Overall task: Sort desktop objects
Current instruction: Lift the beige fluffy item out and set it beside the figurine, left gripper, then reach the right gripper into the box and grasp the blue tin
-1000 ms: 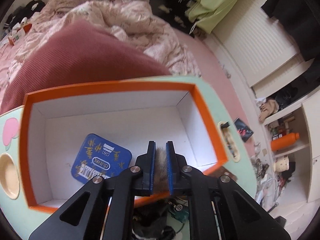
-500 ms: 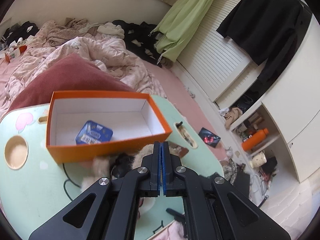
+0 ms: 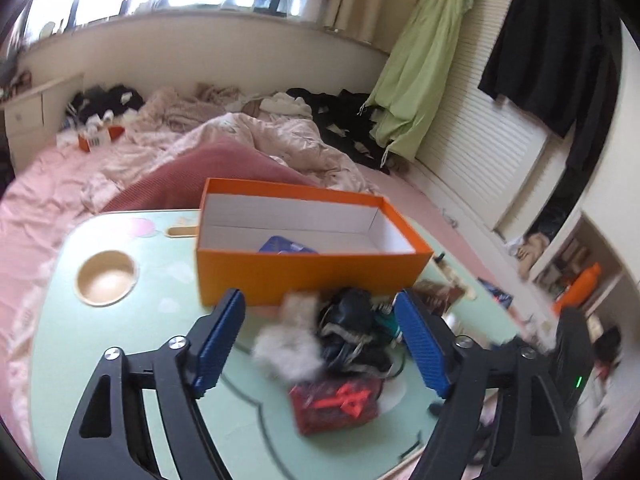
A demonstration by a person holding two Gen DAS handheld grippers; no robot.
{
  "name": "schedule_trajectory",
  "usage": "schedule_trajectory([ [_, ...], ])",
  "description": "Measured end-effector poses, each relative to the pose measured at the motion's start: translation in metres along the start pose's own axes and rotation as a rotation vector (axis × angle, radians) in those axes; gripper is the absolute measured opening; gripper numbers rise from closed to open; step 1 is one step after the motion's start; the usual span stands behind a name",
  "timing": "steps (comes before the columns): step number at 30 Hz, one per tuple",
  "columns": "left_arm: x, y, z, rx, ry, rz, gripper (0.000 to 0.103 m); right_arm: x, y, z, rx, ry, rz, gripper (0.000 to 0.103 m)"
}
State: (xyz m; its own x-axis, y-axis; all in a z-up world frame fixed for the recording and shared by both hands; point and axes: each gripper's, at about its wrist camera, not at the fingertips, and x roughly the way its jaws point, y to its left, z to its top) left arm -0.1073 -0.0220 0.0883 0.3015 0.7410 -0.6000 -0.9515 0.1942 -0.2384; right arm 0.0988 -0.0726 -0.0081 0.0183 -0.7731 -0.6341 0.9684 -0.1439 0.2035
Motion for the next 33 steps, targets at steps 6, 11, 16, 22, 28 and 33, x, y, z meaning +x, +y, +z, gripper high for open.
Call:
schedule_trajectory([
  [6, -0.008, -0.004, -0.054, 0.108, 0.064, 0.159, 0.078, 0.000, -0.001, 0.000, 0.003, -0.001, -0.005, 0.103],
  [11, 0.014, -0.012, -0.088, 0.158, 0.141, 0.205, 0.084, 0.000, -0.001, -0.001, 0.005, -0.002, -0.008, 0.103],
  [16, 0.014, -0.019, -0.097, 0.145, 0.004, 0.215, 0.091, 0.000, -0.001, 0.001, 0.007, -0.001, -0.012, 0.103],
  [22, 0.011, -0.018, -0.101, 0.142, -0.028, 0.217, 0.092, 0.000, -0.001, 0.001, 0.009, -0.002, -0.016, 0.103],
  [28, 0.014, -0.016, -0.102, 0.142, -0.032, 0.218, 0.092, 0.000, -0.001, 0.001, 0.014, -0.004, -0.024, 0.103],
  [33, 0.015, -0.015, -0.103, 0.142, -0.035, 0.216, 0.092, 0.000, -0.002, 0.002, 0.016, -0.004, -0.029, 0.103],
])
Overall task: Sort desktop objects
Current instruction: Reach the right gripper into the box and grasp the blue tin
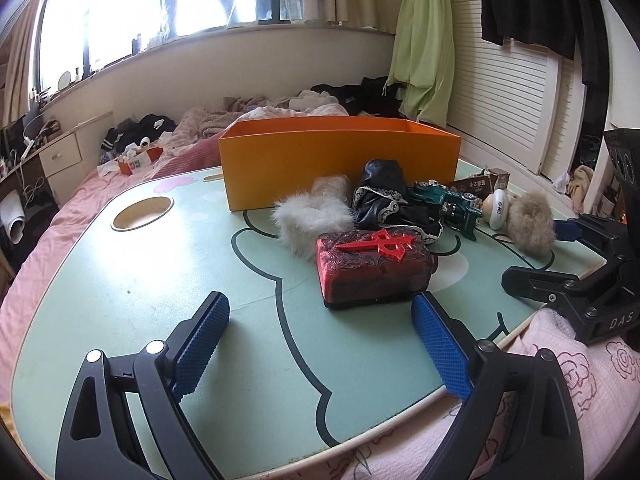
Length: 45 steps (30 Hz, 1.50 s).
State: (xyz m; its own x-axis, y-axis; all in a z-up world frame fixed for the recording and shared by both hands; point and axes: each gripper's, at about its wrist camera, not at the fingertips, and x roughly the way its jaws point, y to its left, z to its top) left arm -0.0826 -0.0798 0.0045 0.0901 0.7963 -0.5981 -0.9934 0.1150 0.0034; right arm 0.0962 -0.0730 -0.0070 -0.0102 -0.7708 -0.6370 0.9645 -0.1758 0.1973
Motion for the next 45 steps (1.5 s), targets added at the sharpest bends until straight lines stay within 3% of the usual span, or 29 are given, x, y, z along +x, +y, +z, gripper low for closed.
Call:
schedule_trajectory([
  [9, 0.000, 0.001, 0.000, 0.001, 0.000, -0.001, 0.092, -0.014, -0.002, 0.008, -0.001, -0.015, -0.011, 0.102],
  [13, 0.000, 0.001, 0.000, 0.001, 0.000, -0.001, 0.092, -0.038, -0.009, 0.035, 0.036, -0.073, 0.095, 0.102],
  [17, 0.000, 0.001, -0.001, 0.001, -0.001, -0.002, 0.092, -0.041, -0.019, 0.091, 0.086, -0.090, 0.187, 0.102],
  [21, 0.000, 0.001, -0.001, 0.001, -0.001, -0.002, 0.092, 0.000, -0.020, 0.158, 0.156, 0.050, 0.333, 0.087],
  [25, 0.001, 0.002, -0.001, 0.000, -0.003, -0.003, 0.092, 0.080, -0.011, 0.207, 0.241, 0.276, 0.401, 0.086],
  [27, 0.001, 0.003, 0.000, 0.000, -0.005, -0.003, 0.092, 0.112, -0.006, 0.218, 0.250, 0.363, 0.373, 0.085],
  [29, 0.001, 0.003, -0.001, 0.000, -0.005, -0.003, 0.092, 0.145, 0.002, 0.226, 0.230, 0.426, 0.289, 0.085],
  [32, 0.001, 0.003, 0.000, -0.001, -0.007, -0.003, 0.092, 0.177, 0.012, 0.227, 0.182, 0.490, 0.205, 0.084],
  [34, 0.001, 0.003, 0.000, -0.001, -0.006, -0.003, 0.092, 0.195, 0.016, 0.224, 0.153, 0.540, 0.185, 0.075],
  [37, 0.001, 0.004, 0.000, -0.001, -0.006, -0.004, 0.092, 0.214, 0.024, 0.216, 0.084, 0.600, 0.124, 0.076],
  [39, 0.001, 0.004, 0.000, -0.001, -0.007, -0.004, 0.092, 0.222, 0.023, 0.211, 0.080, 0.620, 0.138, 0.080],
  [45, 0.002, 0.004, 0.000, -0.001, -0.008, -0.004, 0.092, 0.214, 0.013, 0.213, 0.081, 0.555, 0.148, 0.077],
])
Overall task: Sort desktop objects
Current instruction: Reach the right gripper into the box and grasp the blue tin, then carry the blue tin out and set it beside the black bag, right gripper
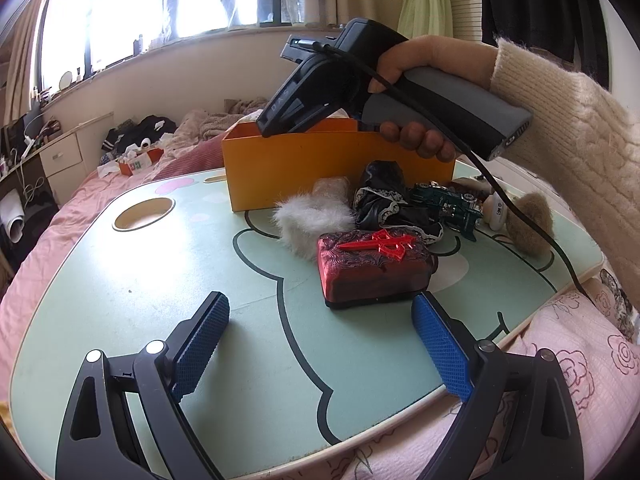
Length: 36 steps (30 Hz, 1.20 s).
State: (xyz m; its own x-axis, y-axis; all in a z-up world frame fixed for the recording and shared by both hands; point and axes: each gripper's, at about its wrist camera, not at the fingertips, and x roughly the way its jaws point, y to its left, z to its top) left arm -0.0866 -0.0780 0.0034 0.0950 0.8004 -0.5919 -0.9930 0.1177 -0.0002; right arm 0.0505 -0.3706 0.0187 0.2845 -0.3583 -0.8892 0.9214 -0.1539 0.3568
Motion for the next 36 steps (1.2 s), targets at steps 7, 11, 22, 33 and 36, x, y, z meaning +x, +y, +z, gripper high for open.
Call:
schedule_trajectory([
  [7, 0.000, 0.000, 0.000, 0.000, -0.001, 0.000, 0.092, -0.011, -0.014, -0.014, 0.028, -0.053, 0.036, 0.070],
  [11, 0.000, 0.000, 0.000, 0.001, -0.001, -0.001, 0.092, -0.022, -0.024, -0.019, 0.053, -0.109, 0.057, 0.069],
  [22, 0.000, 0.001, -0.001, 0.001, -0.002, -0.001, 0.092, -0.111, -0.013, -0.042, 0.066, -0.417, 0.152, 0.067],
  [33, 0.000, 0.001, -0.001, 0.154, -0.005, -0.168, 0.092, -0.167, -0.007, -0.139, 0.002, -0.584, 0.282, 0.067],
  [36, 0.000, 0.001, -0.001, 0.154, -0.005, -0.168, 0.092, -0.158, -0.009, -0.159, -0.004, -0.555, 0.295, 0.067],
])
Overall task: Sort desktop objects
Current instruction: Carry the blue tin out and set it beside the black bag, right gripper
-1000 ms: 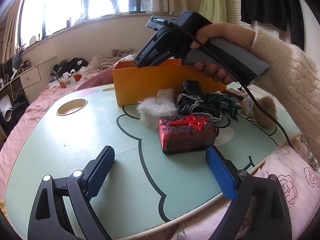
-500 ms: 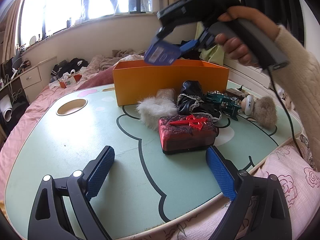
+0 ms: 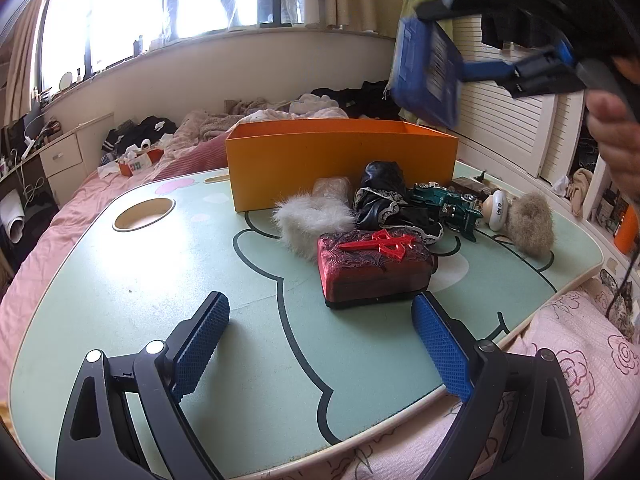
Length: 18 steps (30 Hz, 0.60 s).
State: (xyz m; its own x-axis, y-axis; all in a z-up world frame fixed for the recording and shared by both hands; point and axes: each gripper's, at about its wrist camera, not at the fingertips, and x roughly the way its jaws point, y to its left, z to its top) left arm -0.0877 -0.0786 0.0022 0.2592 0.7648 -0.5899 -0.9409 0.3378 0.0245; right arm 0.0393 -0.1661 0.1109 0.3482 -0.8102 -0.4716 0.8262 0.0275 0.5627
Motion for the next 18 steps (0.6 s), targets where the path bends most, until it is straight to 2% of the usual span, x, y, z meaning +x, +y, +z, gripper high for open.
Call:
schedule_trajectory([
  [4, 0.000, 0.000, 0.000, 0.000, 0.000, 0.000, 0.092, 0.012, -0.017, -0.025, 0.037, 0.049, -0.017, 0.067],
  [8, 0.000, 0.000, 0.000, 0.000, -0.001, -0.001, 0.092, 0.024, -0.031, -0.033, 0.074, 0.061, -0.026, 0.068],
  [11, 0.000, 0.000, 0.000, 0.001, -0.001, -0.001, 0.092, 0.019, -0.029, -0.036, 0.077, 0.007, -0.021, 0.072],
  [13, 0.000, 0.000, 0.000, 0.001, -0.001, -0.001, 0.092, 0.009, -0.025, -0.040, 0.056, -0.044, -0.022, 0.087],
  [15, 0.000, 0.000, 0.000, 0.001, -0.001, -0.001, 0.092, 0.000, -0.016, -0.047, 0.020, -0.080, -0.033, 0.089],
  [18, 0.000, 0.000, -0.001, 0.001, -0.001, -0.001, 0.092, -0.006, -0.005, -0.069, -0.034, -0.070, -0.047, 0.089],
])
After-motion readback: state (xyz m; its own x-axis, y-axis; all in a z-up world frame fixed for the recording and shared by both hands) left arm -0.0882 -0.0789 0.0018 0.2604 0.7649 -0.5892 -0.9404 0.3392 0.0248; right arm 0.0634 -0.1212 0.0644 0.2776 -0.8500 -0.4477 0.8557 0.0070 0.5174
